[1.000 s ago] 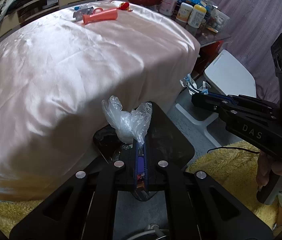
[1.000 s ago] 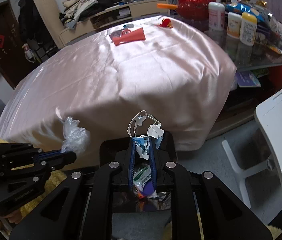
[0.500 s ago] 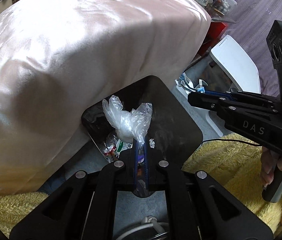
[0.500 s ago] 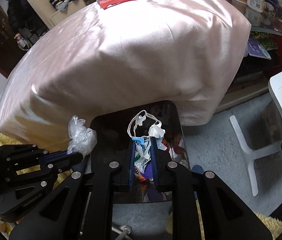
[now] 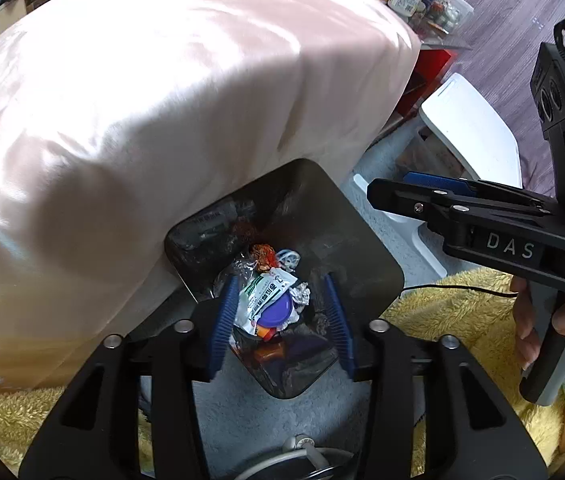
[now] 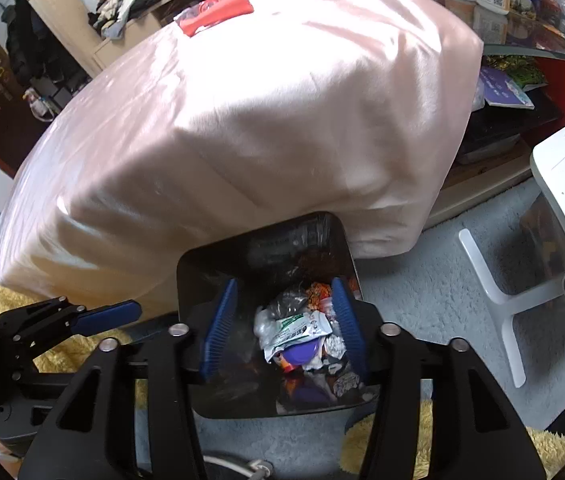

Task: Collect trash
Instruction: 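Carry bag and plastic bits over the bin and open both tools, then grasp the pink horn with the right tool while the left tool grasps the silver blister pack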

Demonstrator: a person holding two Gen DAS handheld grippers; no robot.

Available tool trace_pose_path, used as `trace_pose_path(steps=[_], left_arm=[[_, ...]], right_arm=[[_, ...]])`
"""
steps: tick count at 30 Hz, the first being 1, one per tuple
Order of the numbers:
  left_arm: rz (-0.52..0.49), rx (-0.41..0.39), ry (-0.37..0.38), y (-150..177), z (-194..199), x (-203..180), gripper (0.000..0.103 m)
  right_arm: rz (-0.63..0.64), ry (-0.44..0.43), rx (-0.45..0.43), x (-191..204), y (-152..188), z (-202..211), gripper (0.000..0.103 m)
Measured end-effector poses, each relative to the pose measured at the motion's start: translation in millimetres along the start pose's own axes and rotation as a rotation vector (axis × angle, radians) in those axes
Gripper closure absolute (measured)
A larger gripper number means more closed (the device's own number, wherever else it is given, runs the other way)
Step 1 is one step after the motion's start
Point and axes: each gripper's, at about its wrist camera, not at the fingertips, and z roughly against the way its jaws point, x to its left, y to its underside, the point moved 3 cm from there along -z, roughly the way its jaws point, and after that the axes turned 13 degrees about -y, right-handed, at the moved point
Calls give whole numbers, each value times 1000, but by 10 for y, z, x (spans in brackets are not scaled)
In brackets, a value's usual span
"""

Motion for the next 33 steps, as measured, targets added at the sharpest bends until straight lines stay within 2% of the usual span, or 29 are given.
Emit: trace_pose_path(steps=[1, 3, 8, 13, 16, 22, 28, 33], left_arm=[[2, -10, -1, -9, 41, 9, 45], [3, -33, -14, -35, 131, 36, 32], [3, -97, -20, -169, 441, 109, 22], [28, -180, -51, -439, 797, 298, 12], [59, -205, -76, -677, 893, 454, 11], [97, -232, -141, -1154, 908, 801, 11], [157, -237, -193, -1615, 734, 1165, 11], [152, -224, -226, -1874, 544, 1357, 11]], right_arm=[[1, -1, -16, 11, -10, 32, 41], [8, -6, -51, 47, -41, 111, 34], [46, 15, -172, 163, -206, 367, 31], [75, 20, -271, 234, -545, 643, 31], [85, 22, -297, 214, -817, 734, 30], [82, 33, -292, 118, -1353, 675, 30], [61, 8, -262, 91, -1770, 408, 30], [86, -16, -226, 234, -2037, 92, 30]])
